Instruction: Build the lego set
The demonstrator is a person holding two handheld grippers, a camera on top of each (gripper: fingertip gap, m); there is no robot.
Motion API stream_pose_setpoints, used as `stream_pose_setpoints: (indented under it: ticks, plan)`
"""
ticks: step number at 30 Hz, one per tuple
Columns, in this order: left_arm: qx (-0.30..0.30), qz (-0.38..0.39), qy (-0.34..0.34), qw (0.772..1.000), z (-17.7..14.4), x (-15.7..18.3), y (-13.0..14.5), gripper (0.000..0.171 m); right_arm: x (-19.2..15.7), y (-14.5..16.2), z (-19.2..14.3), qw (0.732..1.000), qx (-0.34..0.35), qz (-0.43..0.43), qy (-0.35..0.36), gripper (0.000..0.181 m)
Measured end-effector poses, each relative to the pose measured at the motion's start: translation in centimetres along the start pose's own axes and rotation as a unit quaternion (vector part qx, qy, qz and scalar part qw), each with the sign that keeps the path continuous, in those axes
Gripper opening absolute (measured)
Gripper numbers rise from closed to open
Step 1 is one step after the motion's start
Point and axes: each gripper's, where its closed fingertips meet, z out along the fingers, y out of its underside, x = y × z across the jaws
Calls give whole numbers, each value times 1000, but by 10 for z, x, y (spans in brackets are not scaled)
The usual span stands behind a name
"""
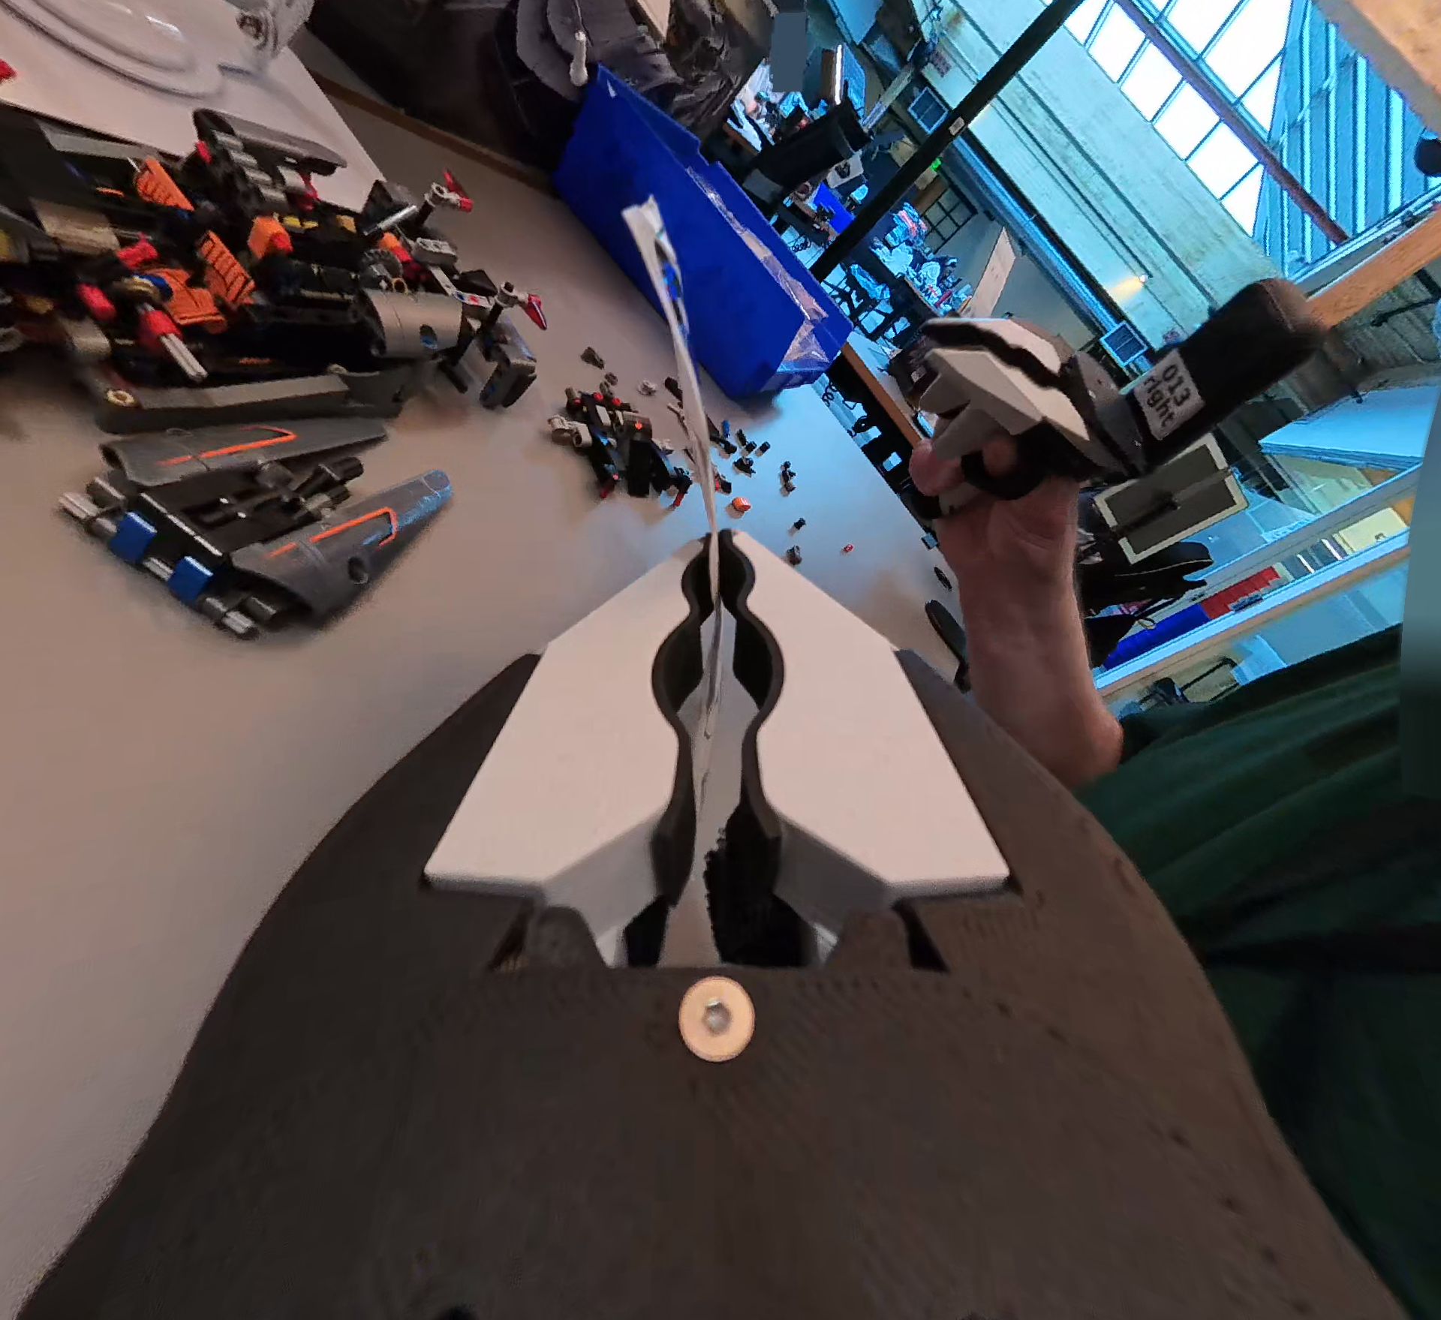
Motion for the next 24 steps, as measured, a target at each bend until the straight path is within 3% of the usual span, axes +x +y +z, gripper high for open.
stream_pose_setpoints:
  ticks: [5,8,16,24]
  plan:
    - [-8,-20,22,1000,25,8,15,0,-74,-2,47,994,-10,-50,-95,10]
    - [-5,-29,38,999,34,16,19,0,-93,11,71,991,-34,-72,-103,10]
    - [4,-49,82,995,41,28,19,0,-96,23,86,990,-49,-48,-123,10]
    - [21,-61,114,991,43,32,16,0,-98,15,80,988,-17,-4,-155,10]
